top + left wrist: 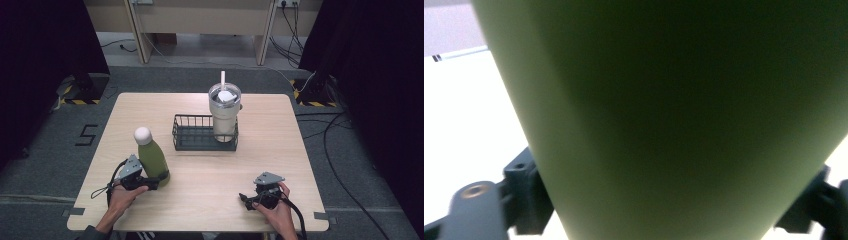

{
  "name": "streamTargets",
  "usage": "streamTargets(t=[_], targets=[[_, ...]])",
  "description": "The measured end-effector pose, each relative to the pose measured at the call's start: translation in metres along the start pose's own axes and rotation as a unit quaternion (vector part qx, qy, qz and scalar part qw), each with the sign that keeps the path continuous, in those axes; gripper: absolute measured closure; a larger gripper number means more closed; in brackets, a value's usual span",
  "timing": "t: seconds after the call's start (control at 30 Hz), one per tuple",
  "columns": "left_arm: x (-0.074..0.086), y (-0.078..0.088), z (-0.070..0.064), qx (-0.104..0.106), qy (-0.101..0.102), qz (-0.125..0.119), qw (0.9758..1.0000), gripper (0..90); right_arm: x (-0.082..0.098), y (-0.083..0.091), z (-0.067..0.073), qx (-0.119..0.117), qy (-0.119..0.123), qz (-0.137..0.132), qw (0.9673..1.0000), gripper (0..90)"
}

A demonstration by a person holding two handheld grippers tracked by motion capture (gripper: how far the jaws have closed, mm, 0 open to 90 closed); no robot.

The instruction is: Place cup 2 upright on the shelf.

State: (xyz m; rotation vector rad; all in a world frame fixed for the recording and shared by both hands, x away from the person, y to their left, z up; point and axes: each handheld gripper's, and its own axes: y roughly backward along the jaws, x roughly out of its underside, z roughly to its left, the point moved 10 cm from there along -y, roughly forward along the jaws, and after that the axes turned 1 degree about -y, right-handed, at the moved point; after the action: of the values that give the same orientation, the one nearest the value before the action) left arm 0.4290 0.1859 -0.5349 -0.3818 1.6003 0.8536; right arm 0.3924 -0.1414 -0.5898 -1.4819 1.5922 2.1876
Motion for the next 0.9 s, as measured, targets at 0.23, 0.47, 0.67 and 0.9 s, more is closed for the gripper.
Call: streamTargets(t=[0.23, 0.47, 0.67, 0.9], targets=[[0.0, 0.0, 0.0, -0.003, 0.002, -0.002, 1.0, 20.4, 0.0, 0.0, 0.0, 0.0, 0.0, 0.0, 1.0, 7.2], [-0.003, 0.002, 0.002, -0.009, 0.001, -0.001, 1.0, 20.7, 0.0, 0.0, 0.0, 0.0, 0.0, 0.0, 1.0, 7.2], [-0.014, 0.008, 0.003, -0.008, 0.012, -0.007, 0.9999, 20.7, 0.0, 0.0, 0.0, 0.0, 0.001, 0.0, 1.0, 7.2], [-0.014, 0.009, 0.004, -0.011, 0.011, 0.007, 0.9998, 20.7, 0.0, 0.0, 0.0, 0.0, 0.0, 0.0, 1.0, 7.2]])
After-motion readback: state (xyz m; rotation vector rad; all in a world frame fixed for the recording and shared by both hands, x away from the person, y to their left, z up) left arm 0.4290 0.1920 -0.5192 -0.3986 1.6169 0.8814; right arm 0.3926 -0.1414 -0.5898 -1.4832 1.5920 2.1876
